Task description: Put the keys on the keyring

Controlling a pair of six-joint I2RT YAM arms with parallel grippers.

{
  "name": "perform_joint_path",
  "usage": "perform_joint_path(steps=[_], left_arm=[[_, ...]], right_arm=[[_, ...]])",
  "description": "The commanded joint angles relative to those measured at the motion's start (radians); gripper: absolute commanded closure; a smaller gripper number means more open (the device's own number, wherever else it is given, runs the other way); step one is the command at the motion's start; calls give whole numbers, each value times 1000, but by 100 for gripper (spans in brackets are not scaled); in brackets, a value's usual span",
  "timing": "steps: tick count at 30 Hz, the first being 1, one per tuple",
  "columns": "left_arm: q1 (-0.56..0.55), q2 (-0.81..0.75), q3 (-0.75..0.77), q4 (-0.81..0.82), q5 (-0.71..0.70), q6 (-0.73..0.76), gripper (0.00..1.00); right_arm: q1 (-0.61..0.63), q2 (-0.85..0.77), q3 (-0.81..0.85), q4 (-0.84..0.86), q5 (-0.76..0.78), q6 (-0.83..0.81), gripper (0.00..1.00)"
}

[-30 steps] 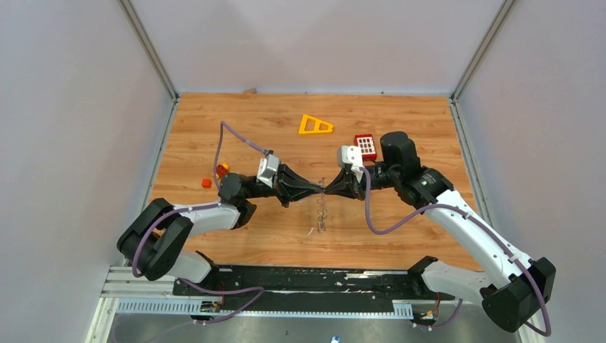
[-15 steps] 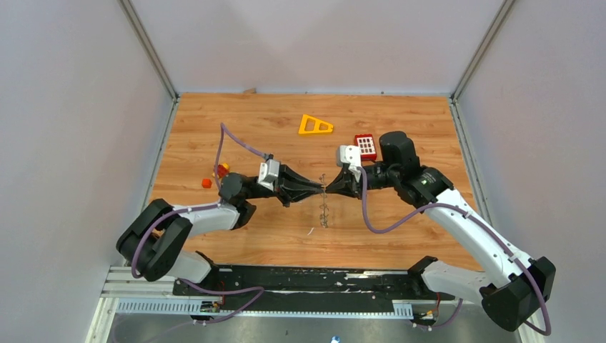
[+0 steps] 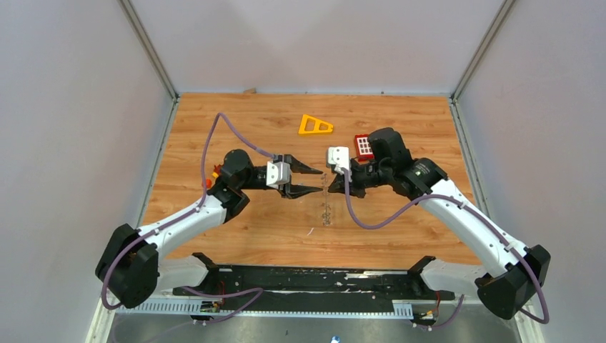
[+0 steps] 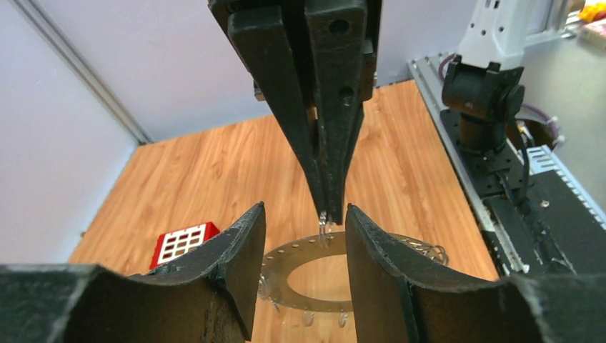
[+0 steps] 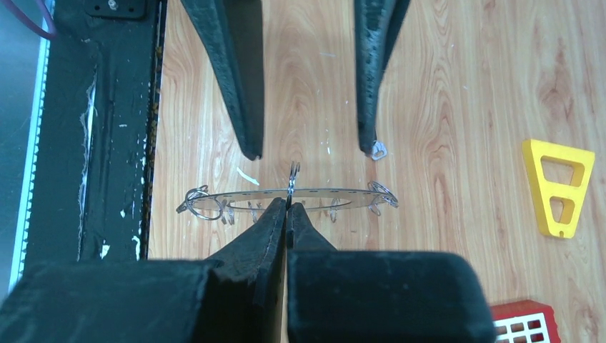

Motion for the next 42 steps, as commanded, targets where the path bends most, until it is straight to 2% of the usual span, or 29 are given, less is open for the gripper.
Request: perform_joint_path(steps=[1,6,19,23,29,35,42], left_arm=[[5,-4,112,-372,5,248,49],[2,15,130,-436,14,318,54],[-4,10,72,-351,36,289,68],[-5,9,47,-279,41,237,72],[-5,9,45,-255,49,214,72],[-4,37,28,-95,74,82,73],[-4,48,10,-15,79,24,82]], right_arm=[[43,37,100,-71,79,-40,100],[73,76,156,-119,127,-32,100],[78,25,79,-22,102,-7,100],[79,2,52,10,92,-8,100],[78,-10,45,12,81,-8,100],[74,-31,15,62,54,9,100],[62,-46,-14,121,16,35,100]])
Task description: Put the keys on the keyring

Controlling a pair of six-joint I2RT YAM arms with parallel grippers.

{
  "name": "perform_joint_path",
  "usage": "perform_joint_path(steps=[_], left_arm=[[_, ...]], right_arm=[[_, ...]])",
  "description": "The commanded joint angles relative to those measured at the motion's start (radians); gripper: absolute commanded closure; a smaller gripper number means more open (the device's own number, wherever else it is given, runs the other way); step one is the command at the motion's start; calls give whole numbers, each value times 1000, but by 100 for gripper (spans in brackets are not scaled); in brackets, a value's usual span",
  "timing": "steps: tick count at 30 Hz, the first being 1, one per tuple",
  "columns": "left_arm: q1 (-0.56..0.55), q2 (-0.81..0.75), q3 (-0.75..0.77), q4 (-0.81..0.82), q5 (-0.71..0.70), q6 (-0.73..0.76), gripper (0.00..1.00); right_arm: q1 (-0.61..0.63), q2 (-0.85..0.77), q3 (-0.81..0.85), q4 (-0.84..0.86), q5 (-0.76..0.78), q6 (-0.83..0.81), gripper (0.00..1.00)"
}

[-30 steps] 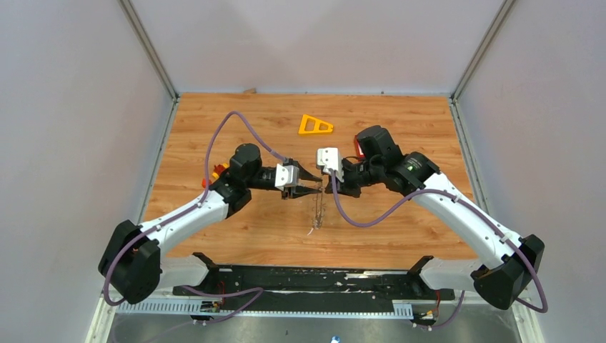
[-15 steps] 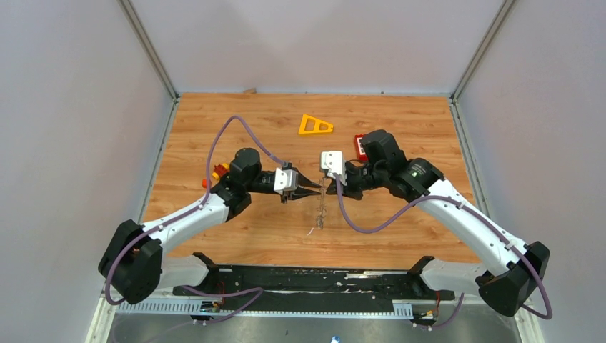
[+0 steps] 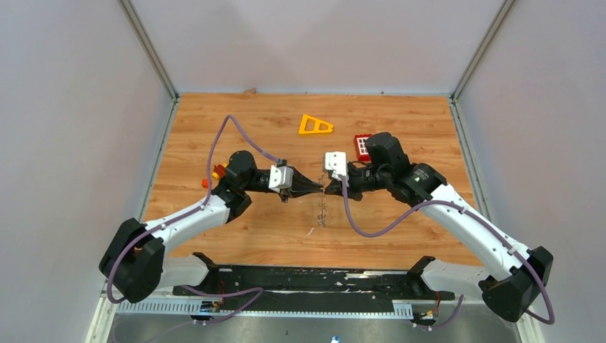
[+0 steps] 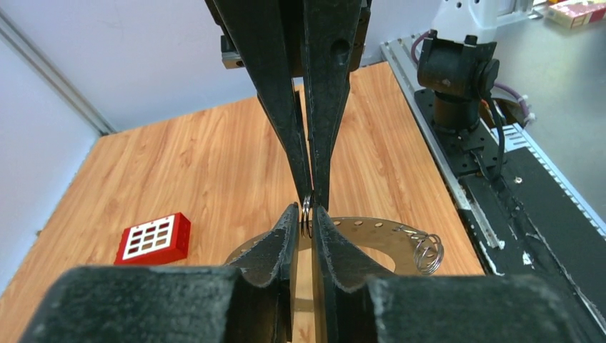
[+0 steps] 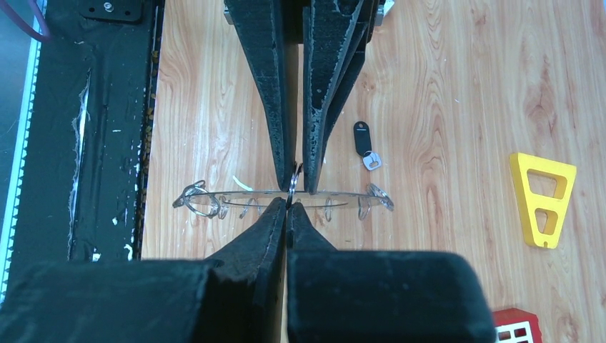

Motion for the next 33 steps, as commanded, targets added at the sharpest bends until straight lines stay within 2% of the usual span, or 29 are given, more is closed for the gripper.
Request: perform_joint_path(steps=[1,4,6,8,9,11,13,15,18,23,26,33], left_arm=[[-2,7,-11,103,14,-62,85],[-3,2,-11,105,11,-61,97],[-2,-14,1,47,-6,-23,100],[-3,-40,43,-126,-41,70,100],[-2,-48,76,-264,-63,131,100],[-7,-48,160,-494,-113,224,100],[-15,-34,249,-702,-176,291,100],[-25,-18,330,-842,-229,326,100],[-44,-10,391,-968,-304,332,100],[-60,-5,436,-1049,-359,256,100],[-62,-9,440,-1058,-344,219,100],[-62,-94,311,-875,-278,215,100]], right_arm=[[-9,-39,-12,100,-60,30,100],[-15,-43,-26,118,-63,36,100],[-20,-49,-42,129,-61,37,100],[-23,-58,-64,144,-49,36,100],[-23,-64,-81,155,-36,36,100],[-23,-72,-100,171,-25,35,95],[-24,-76,-108,187,-17,39,84],[-23,-76,-107,201,-17,44,76],[-23,-70,-103,224,-19,48,68],[-24,-63,-107,269,-16,61,65],[-23,-65,-112,301,-4,80,65],[-25,-57,-131,322,-71,103,68]])
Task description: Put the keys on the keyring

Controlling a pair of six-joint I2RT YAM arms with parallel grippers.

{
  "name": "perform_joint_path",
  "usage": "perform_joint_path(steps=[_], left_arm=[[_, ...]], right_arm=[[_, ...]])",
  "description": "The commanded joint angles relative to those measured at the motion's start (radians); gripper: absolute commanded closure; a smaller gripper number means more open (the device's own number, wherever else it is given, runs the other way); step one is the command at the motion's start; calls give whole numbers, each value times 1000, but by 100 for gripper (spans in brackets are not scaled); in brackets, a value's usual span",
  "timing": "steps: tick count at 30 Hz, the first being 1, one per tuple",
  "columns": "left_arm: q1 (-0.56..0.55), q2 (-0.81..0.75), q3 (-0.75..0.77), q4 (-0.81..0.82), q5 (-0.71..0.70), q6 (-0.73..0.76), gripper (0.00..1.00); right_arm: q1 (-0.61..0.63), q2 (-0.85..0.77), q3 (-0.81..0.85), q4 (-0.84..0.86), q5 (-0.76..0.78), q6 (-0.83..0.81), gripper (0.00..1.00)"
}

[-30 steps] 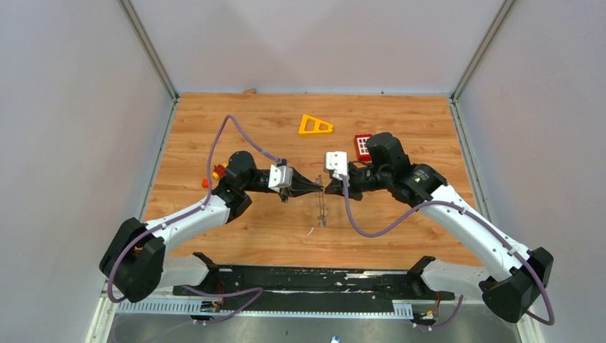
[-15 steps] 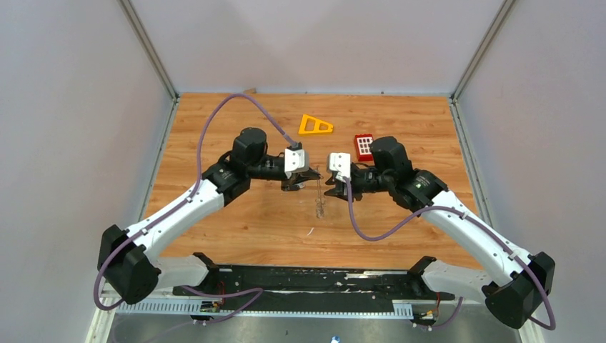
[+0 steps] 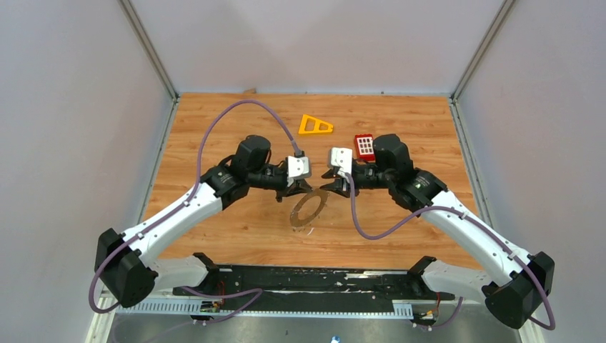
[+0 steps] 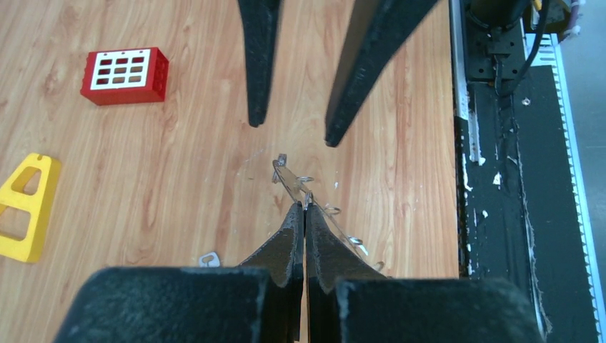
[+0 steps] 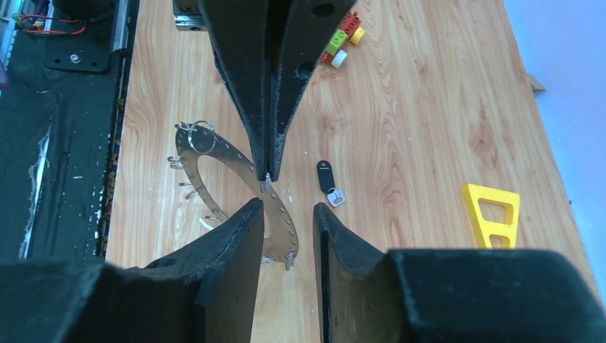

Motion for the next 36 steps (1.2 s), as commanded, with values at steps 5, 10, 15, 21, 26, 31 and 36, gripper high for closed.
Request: perform_joint_path(steps=[5,10,15,21,26,31,36], left_arm=[[-7,-66,-42,99,45,-11,100],[-7,-60,-35,100,55,-24,100],[-7,-58,-41,113,71,-37,100],[-7,-70,-58,150,95,-56,100],[-7,-77,-74,170,104,-62,100],[-7,-76,-82,180,106,-68,100],[-7,-78,-91,196,108,-78,100]], right_arm=[[-3,-7,-40,61,-91,32,69],[-3,17,-42,63,-142,38,71],[-4,42,-30,64,-152,39,73],[-3,74,-26,63,-146,37,74],[-4,79,-16,64,-151,42,76],[-4,86,-7,63,-162,48,81],[-4,92,-8,67,-162,50,99]])
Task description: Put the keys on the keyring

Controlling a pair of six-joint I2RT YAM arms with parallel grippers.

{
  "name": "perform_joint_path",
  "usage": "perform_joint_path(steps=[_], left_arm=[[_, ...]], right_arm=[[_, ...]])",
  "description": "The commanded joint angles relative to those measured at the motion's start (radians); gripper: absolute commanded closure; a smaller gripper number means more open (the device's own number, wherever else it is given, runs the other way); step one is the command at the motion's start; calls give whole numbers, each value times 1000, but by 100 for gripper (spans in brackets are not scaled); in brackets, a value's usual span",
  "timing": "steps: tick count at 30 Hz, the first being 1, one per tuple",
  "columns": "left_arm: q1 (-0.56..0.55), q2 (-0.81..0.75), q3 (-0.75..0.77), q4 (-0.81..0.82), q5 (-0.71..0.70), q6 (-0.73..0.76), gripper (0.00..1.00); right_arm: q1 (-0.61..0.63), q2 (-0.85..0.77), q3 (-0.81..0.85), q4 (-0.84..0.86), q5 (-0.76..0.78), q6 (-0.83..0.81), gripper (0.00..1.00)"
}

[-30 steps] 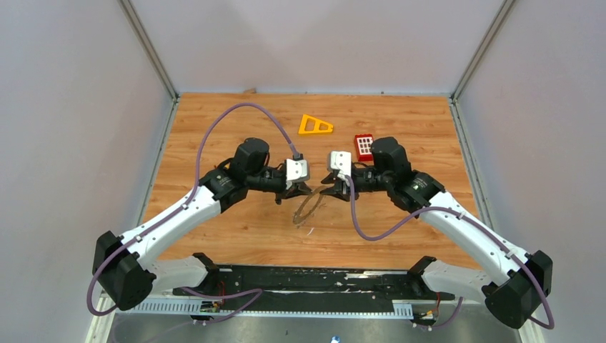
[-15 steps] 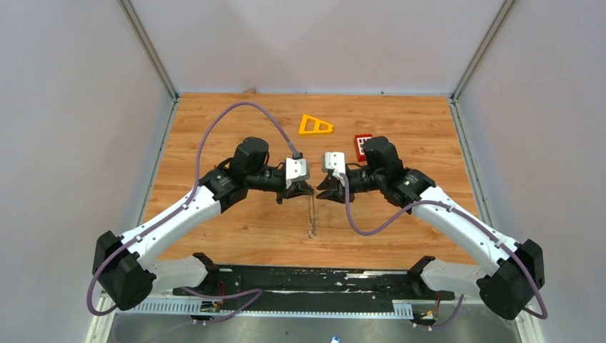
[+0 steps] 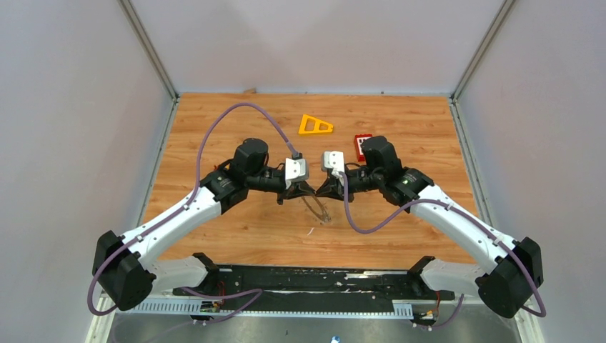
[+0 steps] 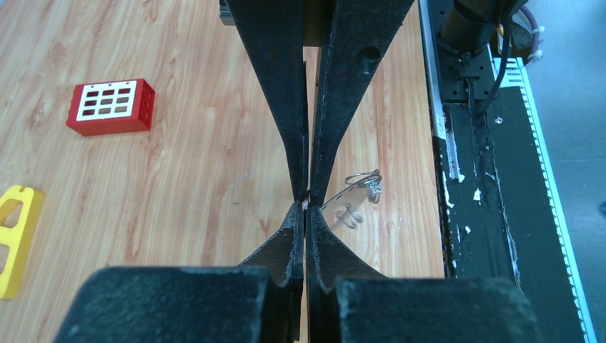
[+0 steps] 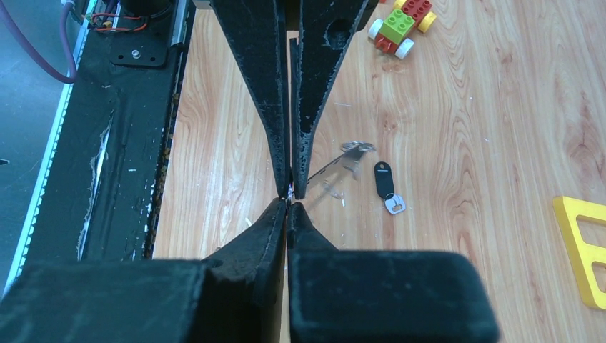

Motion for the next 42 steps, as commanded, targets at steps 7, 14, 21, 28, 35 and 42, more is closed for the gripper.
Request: perform_joint_path(steps=[7,14,21,28,35,42], left_arm=[[-3,-38,-6,87,34,-29,95],[23,-60,-21,142,45,-8,59],[84,-74,-105,395,76,-127,47],[99,-28,-155,567,110,-226,58],[100,2,-171,649,153,-269,69],[99,16,-191,677,168,-279,80]], right_arm=[[-5,-20,1,96,33,22,100],[-57,-63,-5,163,3,138,100],[-97,-71,-24,231,-38,241,100],[-113,-72,-35,270,-69,289,100],[-120,-74,-40,283,-91,301,100],[-132,-78,-49,295,-105,308,100]])
